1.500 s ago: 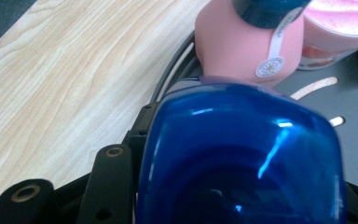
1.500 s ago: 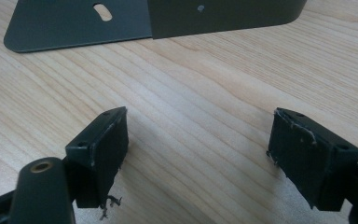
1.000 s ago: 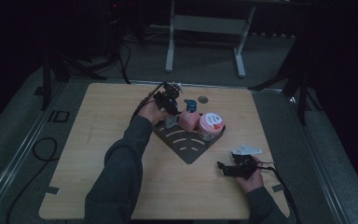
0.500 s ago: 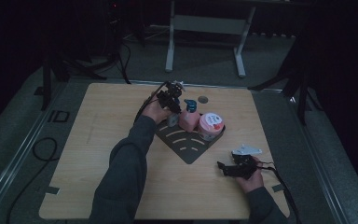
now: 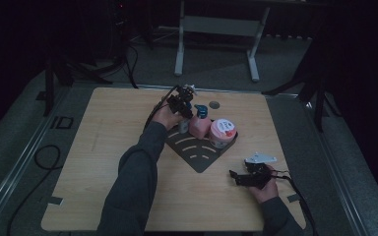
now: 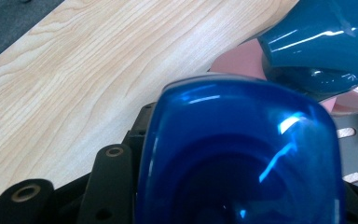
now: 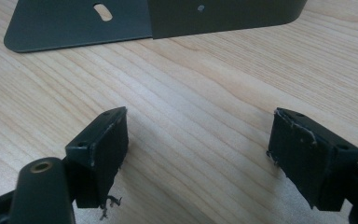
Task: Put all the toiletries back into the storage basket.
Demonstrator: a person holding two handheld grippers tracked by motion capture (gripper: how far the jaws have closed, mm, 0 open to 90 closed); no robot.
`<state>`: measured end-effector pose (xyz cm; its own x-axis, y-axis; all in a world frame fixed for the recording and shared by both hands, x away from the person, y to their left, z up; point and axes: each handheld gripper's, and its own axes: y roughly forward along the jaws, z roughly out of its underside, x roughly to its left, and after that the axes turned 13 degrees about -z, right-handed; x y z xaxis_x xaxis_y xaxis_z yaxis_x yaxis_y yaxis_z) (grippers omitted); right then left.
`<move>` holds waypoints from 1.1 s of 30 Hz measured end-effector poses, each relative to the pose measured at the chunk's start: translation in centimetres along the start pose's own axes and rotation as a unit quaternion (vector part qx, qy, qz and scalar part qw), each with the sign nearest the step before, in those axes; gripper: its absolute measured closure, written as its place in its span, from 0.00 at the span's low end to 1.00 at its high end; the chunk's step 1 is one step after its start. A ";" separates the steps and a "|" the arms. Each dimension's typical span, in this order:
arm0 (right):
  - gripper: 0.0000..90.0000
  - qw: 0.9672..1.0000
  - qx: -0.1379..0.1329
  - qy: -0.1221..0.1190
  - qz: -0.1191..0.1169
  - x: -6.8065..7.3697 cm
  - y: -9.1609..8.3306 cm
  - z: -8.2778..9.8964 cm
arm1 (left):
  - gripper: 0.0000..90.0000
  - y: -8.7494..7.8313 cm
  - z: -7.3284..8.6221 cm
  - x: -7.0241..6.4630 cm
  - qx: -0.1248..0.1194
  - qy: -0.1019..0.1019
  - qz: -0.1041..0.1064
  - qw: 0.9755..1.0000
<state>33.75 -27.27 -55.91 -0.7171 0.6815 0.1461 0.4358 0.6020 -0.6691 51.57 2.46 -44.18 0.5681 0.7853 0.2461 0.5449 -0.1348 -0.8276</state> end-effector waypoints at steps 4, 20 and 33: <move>0.22 1.000 0.000 0.001 0.000 0.0 0.0 0.0 | 0.61 0.1 0.0 0.0 -0.002 0.000 0.001 1.000; 0.22 1.000 0.000 0.000 0.000 0.0 0.0 0.0 | 0.53 0.6 0.3 0.1 0.005 -0.007 0.002 1.000; 0.21 1.000 0.000 -0.001 0.000 0.0 0.0 0.0 | 0.46 -0.2 0.5 0.5 -0.005 -0.022 0.006 1.000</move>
<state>33.75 -27.25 -55.92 -0.7180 0.6806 0.1459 0.4356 0.6028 -0.6685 51.38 3.19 -44.15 0.5476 0.8092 0.2129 0.5442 -0.1512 -0.8252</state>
